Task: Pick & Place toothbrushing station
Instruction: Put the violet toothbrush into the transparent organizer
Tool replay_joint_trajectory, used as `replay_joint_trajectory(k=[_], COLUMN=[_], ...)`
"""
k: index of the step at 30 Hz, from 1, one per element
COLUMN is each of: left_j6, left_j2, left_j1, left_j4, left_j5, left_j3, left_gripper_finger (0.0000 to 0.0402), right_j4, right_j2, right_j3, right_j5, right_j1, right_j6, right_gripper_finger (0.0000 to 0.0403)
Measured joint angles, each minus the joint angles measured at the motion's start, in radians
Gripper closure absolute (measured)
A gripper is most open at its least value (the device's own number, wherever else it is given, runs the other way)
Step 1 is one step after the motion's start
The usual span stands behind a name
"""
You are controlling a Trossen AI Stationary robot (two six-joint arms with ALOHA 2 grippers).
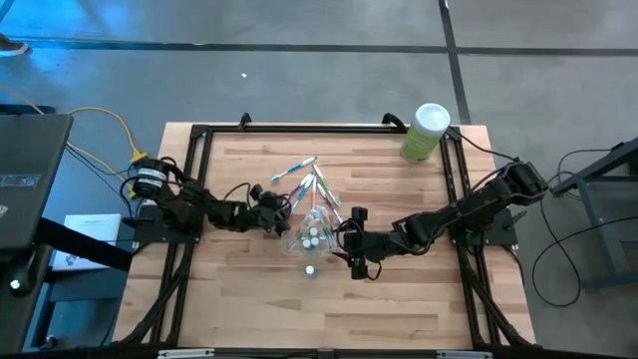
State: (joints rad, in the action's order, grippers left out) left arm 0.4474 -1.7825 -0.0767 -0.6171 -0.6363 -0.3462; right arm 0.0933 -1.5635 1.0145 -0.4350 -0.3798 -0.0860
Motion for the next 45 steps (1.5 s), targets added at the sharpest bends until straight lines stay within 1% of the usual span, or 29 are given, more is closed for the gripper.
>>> replay_joint_trajectory(k=[6, 7, 8, 13, 17, 23, 27, 31, 35, 37, 39, 40, 43, 45], left_j6=[0.021, 0.02, 0.02, 0.033, 0.036, -0.032, -0.062, -0.116, -0.209, -0.264, -0.349, -0.401, -0.553, -0.646], left_j2=[-0.005, -0.004, -0.004, 0.005, 0.05, 0.196, 0.336, 0.483, 0.618, 0.678, 0.726, 0.744, 0.771, 0.772], left_j1=[-0.036, -0.04, -0.042, -0.066, -0.09, -0.141, -0.181, -0.249, -0.347, -0.404, -0.456, -0.483, -0.544, -0.574], left_j4=[0.004, 0.005, 0.006, 0.031, 0.052, 0.1, 0.144, 0.145, 0.141, 0.112, 0.038, -0.013, -0.166, -0.252], left_j5=[0.005, 0.001, -0.005, -0.081, -0.125, -0.195, -0.279, -0.401, -0.598, -0.664, -0.67, -0.655, -0.566, -0.488], left_j3=[0.0, 0.0, 0.0, 0.005, 0.007, 0.011, 0.008, 0.005, -0.007, -0.019, -0.024, -0.024, -0.026, -0.026], left_gripper_finger=[0.0365, 0.038, 0.0387, 0.0395, 0.0397, 0.0399, 0.04, 0.04, 0.04, 0.04, 0.04, 0.04, 0.04, 0.04], right_j4=[0.0, 0.0, 0.0, 0.0, 0.0, 0.0, 0.0, 0.0, 0.0, 0.0, 0.0, -0.001, -0.008, -0.021], right_j2=[0.0, 0.0, 0.0, 0.0, 0.0, 0.0, 0.0, 0.0, 0.0, 0.0, 0.0, 0.0, 0.0, 0.0], right_j3=[0.0, 0.0, 0.0, 0.0, 0.0, 0.0, 0.0, 0.0, 0.0, 0.0, 0.0, 0.0, 0.0, 0.0], right_j5=[0.0, 0.0, 0.0, 0.0, 0.0, 0.0, -0.005, -0.005, -0.008, -0.009, -0.012, -0.012, -0.012, -0.01], right_j1=[0.0, 0.0, 0.0, 0.0, 0.0, 0.0, 0.0, 0.0, 0.0, 0.0, 0.0, 0.0, 0.001, 0.001], right_j6=[0.0, 0.0, 0.0, 0.0, 0.0, 0.0, 0.001, 0.002, 0.002, 0.003, 0.003, 0.003, 0.004, 0.006], right_gripper_finger=[0.014, 0.014, 0.014, 0.014, 0.014, 0.014, 0.014, 0.014, 0.014, 0.014, 0.014, 0.014, 0.014, 0.014])
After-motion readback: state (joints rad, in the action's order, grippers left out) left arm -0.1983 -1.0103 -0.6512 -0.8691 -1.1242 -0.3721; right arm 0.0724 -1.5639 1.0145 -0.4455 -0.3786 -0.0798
